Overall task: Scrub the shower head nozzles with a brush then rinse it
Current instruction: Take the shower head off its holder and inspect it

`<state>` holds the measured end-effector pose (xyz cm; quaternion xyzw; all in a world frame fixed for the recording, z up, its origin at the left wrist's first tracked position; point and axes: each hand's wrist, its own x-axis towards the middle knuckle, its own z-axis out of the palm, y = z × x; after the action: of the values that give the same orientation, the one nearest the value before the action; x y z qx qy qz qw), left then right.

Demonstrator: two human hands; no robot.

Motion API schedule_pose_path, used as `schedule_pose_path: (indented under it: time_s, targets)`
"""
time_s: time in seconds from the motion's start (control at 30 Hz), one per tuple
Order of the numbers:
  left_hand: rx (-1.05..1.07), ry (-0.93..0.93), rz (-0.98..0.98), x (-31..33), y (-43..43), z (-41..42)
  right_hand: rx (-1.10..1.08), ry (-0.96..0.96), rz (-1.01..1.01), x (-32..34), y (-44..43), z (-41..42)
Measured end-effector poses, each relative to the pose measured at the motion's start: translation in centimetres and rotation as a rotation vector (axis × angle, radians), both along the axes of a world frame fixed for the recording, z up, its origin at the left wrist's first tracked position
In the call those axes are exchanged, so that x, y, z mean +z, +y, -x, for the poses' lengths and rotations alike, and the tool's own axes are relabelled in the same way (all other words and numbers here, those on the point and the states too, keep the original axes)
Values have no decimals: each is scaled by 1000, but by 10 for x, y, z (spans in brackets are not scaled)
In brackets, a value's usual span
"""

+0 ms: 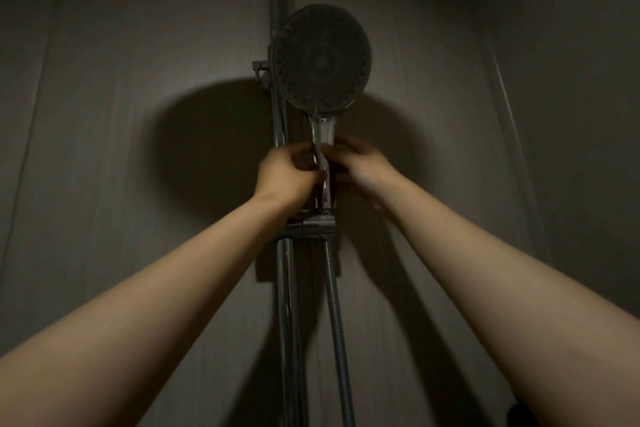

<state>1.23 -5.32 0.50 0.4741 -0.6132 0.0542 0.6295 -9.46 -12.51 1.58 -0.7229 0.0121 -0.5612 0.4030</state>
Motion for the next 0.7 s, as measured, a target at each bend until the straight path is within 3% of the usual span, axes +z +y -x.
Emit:
schedule_pose_path:
  time_s: [0.27, 0.7]
  targets:
    - [-57, 26, 95, 17, 3, 6, -74, -25, 41, 21, 10, 2]
    - [-220, 93, 94, 15, -6, 34, -226, -75, 32, 21, 6, 32]
